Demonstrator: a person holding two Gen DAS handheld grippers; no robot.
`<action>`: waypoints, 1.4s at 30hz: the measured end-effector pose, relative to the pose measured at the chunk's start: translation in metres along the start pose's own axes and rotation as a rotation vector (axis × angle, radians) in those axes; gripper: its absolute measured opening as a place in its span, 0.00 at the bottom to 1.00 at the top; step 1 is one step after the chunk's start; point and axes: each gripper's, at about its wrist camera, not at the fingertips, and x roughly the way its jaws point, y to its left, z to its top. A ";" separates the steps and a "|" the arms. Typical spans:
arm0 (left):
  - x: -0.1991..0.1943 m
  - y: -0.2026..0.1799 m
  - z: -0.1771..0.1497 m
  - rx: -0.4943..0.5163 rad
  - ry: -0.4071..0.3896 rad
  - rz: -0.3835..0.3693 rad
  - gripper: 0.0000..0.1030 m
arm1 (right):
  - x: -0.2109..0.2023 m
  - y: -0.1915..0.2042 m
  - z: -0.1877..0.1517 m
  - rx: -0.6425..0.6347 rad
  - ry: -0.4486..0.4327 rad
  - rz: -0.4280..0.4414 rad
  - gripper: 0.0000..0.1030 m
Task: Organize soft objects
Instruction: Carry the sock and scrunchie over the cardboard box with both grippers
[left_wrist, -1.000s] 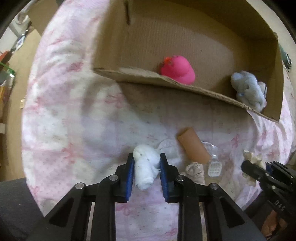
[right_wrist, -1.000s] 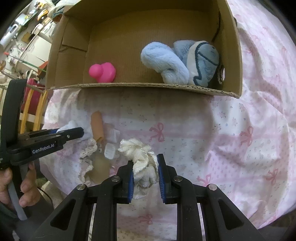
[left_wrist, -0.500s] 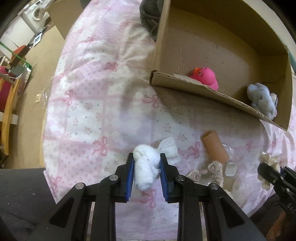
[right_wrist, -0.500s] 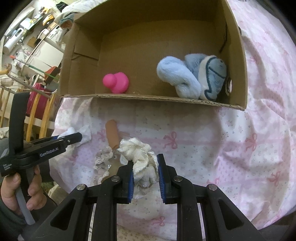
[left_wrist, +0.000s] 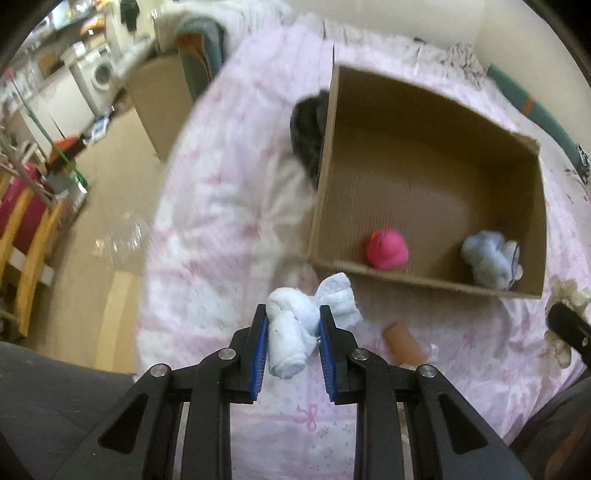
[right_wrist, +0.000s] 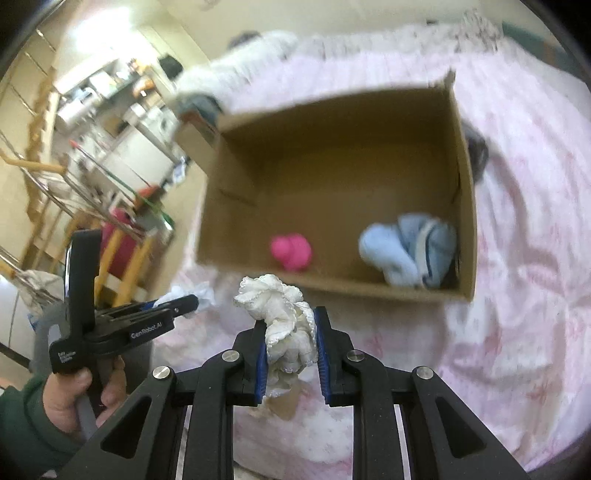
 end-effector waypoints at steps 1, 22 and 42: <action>-0.003 -0.003 0.002 -0.001 -0.012 0.002 0.22 | -0.006 0.001 0.001 -0.002 -0.025 0.006 0.23; -0.023 -0.022 0.077 0.074 -0.159 -0.057 0.22 | -0.062 -0.021 0.046 0.088 -0.257 0.016 0.23; 0.056 -0.053 0.073 0.136 -0.051 -0.187 0.22 | -0.008 -0.081 0.052 0.240 -0.149 0.007 0.23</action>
